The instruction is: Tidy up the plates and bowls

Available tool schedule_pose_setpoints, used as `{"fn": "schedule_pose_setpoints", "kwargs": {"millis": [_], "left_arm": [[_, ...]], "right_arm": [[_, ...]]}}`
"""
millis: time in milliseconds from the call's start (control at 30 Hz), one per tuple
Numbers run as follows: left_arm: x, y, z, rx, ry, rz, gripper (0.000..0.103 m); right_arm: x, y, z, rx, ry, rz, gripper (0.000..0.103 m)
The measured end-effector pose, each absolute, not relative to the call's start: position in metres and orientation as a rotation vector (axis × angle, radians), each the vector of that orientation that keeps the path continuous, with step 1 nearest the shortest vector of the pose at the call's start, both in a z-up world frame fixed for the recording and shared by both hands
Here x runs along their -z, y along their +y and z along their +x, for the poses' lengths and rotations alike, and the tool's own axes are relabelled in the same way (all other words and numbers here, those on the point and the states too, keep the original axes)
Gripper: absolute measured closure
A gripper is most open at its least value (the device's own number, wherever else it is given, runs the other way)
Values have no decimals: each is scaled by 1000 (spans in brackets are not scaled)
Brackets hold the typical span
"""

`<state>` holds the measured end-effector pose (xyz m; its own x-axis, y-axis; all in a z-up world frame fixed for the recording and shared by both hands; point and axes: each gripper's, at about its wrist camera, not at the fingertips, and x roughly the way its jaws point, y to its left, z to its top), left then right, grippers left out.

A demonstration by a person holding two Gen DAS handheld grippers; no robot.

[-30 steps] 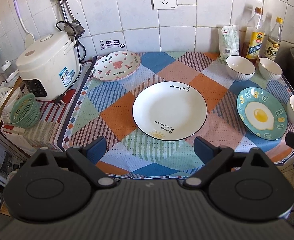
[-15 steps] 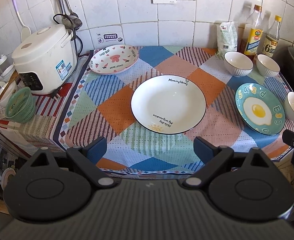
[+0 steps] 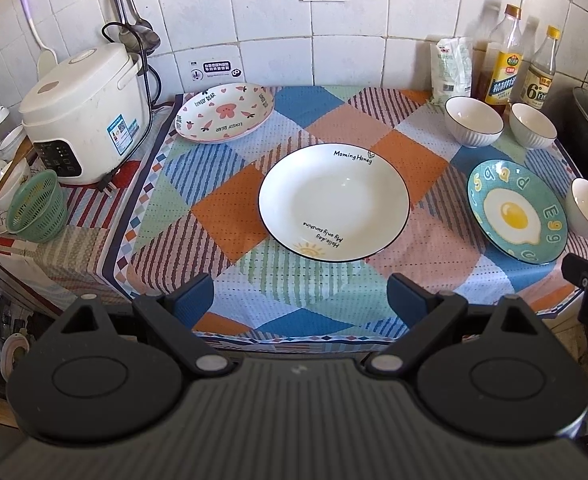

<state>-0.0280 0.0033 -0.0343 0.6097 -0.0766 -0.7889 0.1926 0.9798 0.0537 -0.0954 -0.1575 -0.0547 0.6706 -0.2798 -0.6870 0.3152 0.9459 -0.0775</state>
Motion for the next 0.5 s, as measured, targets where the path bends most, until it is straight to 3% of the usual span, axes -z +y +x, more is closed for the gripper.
{"fn": "schedule_pose_setpoints", "kwargs": {"millis": [500], "left_arm": [[34, -6, -13, 141, 902, 172, 9]], "right_arm": [[54, -161, -88, 382, 690, -18, 0]]}}
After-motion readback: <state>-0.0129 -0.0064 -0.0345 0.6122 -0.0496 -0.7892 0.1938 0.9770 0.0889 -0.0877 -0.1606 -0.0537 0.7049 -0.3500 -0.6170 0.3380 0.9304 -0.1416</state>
